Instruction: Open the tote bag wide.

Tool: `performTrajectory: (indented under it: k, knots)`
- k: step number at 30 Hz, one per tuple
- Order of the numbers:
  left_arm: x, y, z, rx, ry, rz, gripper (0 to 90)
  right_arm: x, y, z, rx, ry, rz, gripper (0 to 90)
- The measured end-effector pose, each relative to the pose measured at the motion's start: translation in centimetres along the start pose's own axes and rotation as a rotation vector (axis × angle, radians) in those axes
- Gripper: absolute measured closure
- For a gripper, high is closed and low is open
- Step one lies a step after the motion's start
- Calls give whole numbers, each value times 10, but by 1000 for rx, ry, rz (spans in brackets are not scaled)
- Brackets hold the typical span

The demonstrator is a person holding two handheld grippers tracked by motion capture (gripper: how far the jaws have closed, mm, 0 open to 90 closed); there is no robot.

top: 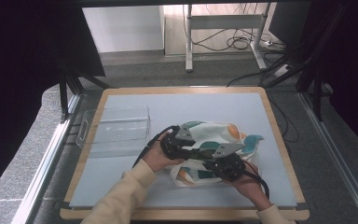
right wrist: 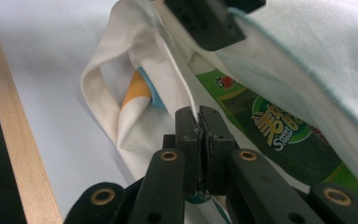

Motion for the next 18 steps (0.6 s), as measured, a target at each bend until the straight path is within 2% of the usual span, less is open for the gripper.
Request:
performTrajectory:
  k: [1,5,9,12,13,14,17,18]
  knots:
    - [0,-1,1,6,6,-5,768,-1,1,1,-1,-1,-1,865]
    - [0,-2,2,5,17,-9,836,-2,1,1,-1,-4,-3,865]
    - [1,0,2,-21,13,-36,854,-1,1,1,-2,-3,-4,865]
    - [1,0,2,-14,17,-43,845,-1,1,1,-2,-3,-3,865]
    - [3,-3,-1,-4,41,-55,801,-1,1,1,-1,-4,-4,865]
    - [3,-3,-1,-4,41,-55,769,-1,1,1,-1,-4,-4,865]
    - [11,-5,-7,33,98,-52,722,-1,1,1,0,-3,-5,865]
    - [11,-5,-7,33,98,-52,719,-1,1,1,0,-3,-5,865]
Point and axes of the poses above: each handheld gripper's, and its own axes: x roughly forward along the jaws, z roughly out of its top, y roughly to its left, the point moved 10 cm from there along x, roughly forward along the jaws, and after that the axes turned 3 degrees about -x, right-handed, at the moved point
